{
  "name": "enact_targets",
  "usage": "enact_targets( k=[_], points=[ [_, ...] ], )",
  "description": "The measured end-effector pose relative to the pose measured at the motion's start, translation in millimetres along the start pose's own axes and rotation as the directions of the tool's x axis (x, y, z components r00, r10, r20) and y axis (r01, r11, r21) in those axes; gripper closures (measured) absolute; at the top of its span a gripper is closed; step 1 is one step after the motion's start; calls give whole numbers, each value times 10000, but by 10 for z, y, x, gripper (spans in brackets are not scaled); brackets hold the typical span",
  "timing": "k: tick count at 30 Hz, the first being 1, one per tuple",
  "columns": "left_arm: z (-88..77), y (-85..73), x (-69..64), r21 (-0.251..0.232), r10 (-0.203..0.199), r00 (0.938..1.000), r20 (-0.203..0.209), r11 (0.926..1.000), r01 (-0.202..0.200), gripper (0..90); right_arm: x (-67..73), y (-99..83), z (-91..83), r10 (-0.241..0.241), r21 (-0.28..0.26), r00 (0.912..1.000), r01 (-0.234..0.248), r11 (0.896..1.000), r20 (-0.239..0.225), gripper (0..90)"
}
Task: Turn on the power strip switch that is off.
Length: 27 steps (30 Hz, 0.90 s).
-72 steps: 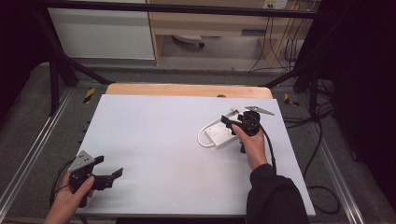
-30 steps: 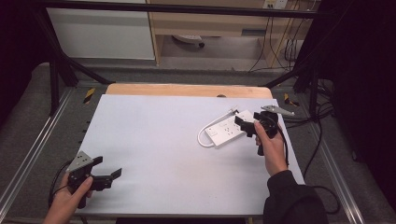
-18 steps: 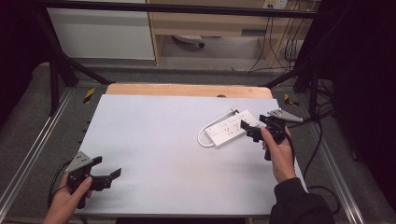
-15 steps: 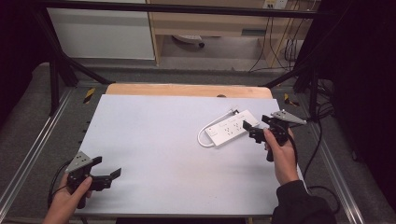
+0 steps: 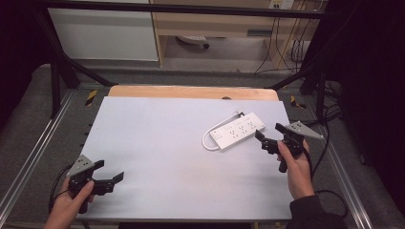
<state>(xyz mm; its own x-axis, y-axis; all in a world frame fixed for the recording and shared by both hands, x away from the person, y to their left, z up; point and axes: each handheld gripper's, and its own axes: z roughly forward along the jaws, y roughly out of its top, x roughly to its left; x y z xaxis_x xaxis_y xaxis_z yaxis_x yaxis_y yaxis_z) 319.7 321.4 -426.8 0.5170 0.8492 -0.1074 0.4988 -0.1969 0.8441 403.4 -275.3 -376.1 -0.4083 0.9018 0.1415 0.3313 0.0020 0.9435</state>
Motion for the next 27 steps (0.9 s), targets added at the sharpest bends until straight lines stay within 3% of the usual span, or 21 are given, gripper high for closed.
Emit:
enact_targets(
  k=[10, 15, 19, 27],
  points=[
    [-5, 0, -5, -9, -4, 10000, 13, 10000, 4, 65, 13, -118, -219, -361, -111, 9993, 363, 9993, 123, 78],
    [-5, 0, -5, -8, -16, 10000, 1, 10000, 16, 65, 41, -323, -269, -681, 283, 9975, 676, 9973, 164, 68],
    [-3, -1, -9, 9, 7, 10000, 19, 10000, -7, 66, 67, -491, -269, -669, 559, 9976, 660, 9963, 149, 64],
    [-3, 0, -8, 4, 17, 10000, 21, 10000, -17, 66, 130, -675, -209, -1049, 1161, 9944, 1032, 9879, 86, 54]
  ],
)
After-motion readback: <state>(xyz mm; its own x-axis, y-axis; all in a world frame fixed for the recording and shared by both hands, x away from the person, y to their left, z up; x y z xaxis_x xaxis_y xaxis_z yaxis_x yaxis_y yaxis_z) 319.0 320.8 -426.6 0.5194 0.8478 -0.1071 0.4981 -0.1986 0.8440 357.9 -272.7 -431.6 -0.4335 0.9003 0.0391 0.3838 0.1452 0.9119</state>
